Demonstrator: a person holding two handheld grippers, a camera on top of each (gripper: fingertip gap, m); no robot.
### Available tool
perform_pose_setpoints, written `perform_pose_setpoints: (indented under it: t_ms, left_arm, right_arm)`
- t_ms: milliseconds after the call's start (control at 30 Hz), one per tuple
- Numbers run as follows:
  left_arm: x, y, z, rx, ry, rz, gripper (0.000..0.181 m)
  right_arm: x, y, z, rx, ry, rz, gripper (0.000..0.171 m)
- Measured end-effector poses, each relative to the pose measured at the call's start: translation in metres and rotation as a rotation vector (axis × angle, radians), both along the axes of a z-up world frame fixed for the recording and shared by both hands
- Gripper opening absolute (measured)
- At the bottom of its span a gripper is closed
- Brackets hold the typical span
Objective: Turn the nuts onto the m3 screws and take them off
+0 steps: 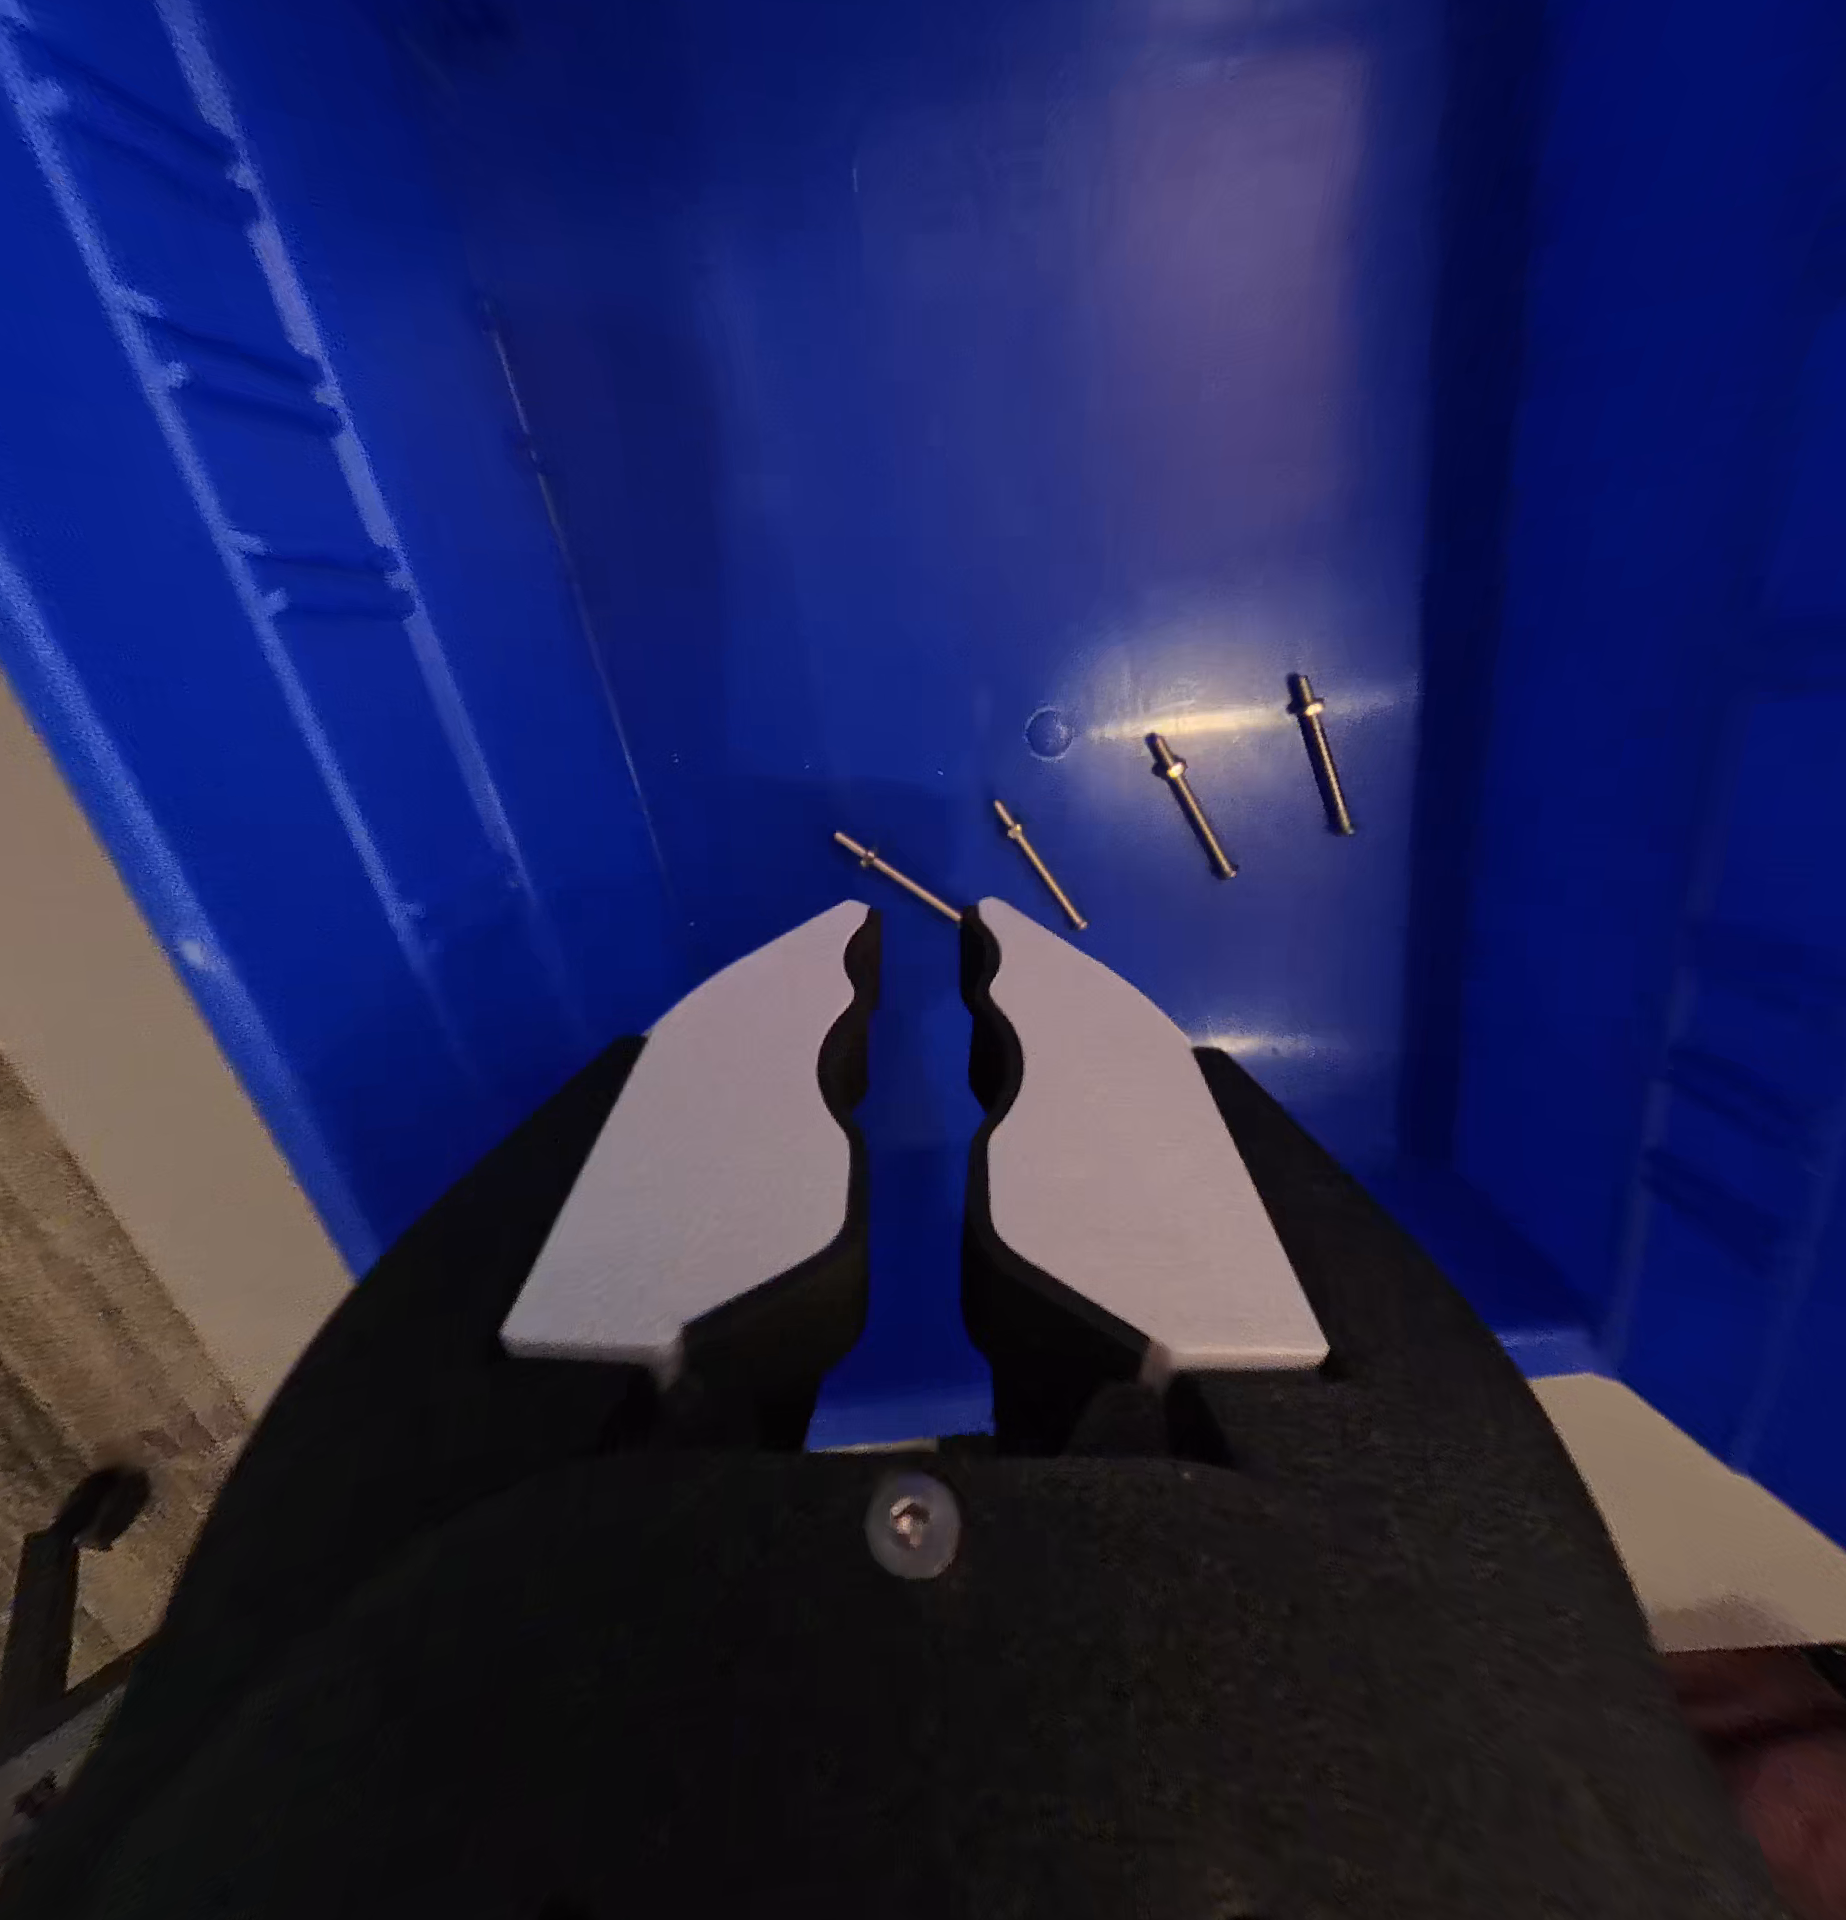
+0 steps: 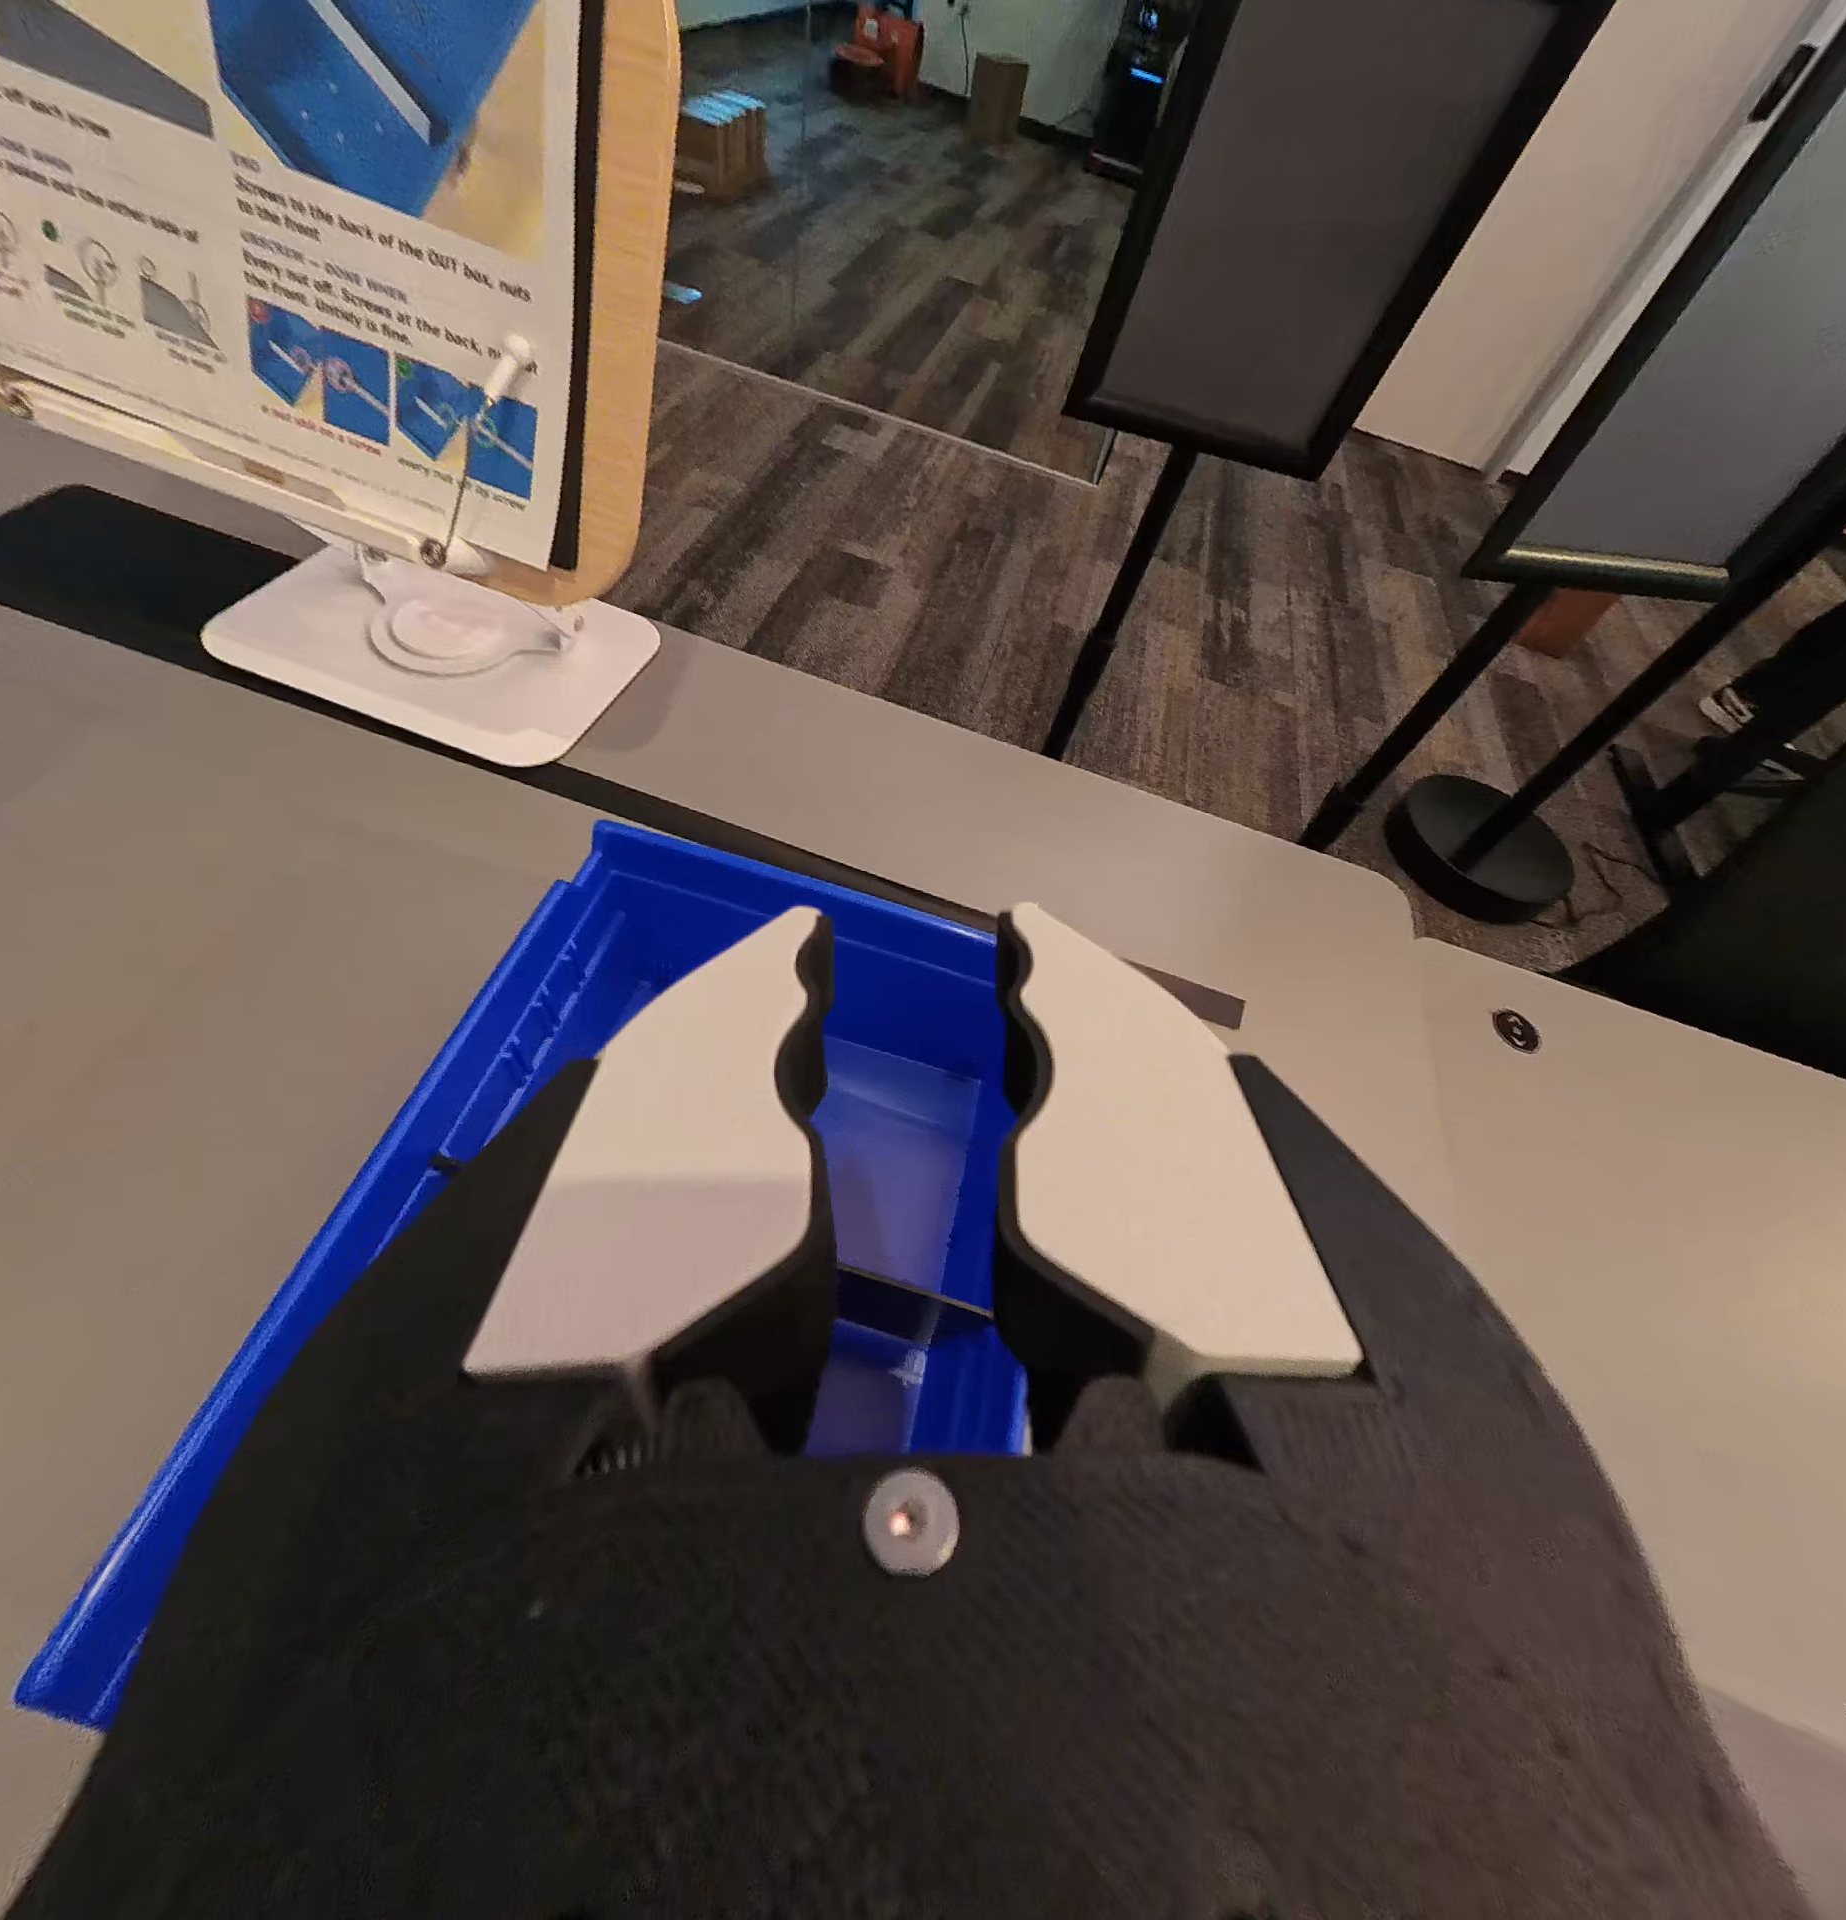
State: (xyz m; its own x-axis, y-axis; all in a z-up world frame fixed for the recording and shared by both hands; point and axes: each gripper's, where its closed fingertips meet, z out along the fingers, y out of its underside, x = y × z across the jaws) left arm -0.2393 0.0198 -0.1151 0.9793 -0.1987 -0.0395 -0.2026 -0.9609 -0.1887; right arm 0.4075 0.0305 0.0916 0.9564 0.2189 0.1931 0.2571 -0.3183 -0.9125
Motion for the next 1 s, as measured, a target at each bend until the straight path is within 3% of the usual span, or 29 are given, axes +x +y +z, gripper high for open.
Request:
perform_pose_setpoints:
  t_ms: [633,900,1000]
  left_arm:
    - [-0.008,-0.009,-0.041,-0.173,0.025,0.057,0.022]
    - [-0.004,-0.008,-0.041,-0.174,-0.007,0.066,0.016]
    - [-0.005,-0.009,-0.042,-0.175,-0.007,0.057,0.005]
  right_arm:
    - [-0.001,0.002,-0.011,-0.060,-0.038,-0.004,0.031]
    - [0.000,0.002,-0.015,-0.081,-0.052,-0.006,0.031]
    - [-0.001,0.003,-0.016,-0.087,-0.059,-0.006,0.031]
